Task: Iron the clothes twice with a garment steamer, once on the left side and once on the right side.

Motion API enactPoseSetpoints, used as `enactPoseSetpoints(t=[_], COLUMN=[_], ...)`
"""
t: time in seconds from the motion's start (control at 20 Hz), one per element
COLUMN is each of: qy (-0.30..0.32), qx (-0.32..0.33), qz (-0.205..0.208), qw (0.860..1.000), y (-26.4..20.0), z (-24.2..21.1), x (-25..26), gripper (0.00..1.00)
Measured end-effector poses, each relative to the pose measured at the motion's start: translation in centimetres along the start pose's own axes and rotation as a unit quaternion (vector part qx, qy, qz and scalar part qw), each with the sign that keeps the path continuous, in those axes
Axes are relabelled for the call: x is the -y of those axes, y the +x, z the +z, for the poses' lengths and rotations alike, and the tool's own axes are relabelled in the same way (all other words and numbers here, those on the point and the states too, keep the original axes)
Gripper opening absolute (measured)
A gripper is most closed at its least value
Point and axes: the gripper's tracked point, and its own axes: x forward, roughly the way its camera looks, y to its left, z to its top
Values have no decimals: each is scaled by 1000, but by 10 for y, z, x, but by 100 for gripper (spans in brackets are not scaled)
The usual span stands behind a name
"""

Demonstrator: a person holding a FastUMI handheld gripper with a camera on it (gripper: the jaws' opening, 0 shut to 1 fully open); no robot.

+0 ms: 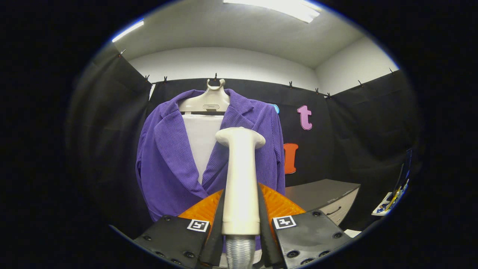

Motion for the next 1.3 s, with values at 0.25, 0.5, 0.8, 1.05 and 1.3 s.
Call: enactPoseSetpoints(t=[0.25,0.5,0.8,1.05,1.3], qy=[-17,-14,-8,-6,-2], qx=[2,-5,-21,-43,-57], qz=[-3,-5,-10,-13,-13], qw=[1000,1000,1000,999,998], y=[-3,-8,-19,-30,-42], z=[-14,-36,-73,-107,-136], x=[2,0,3,7,11], gripper=[49,49,49,49,49])
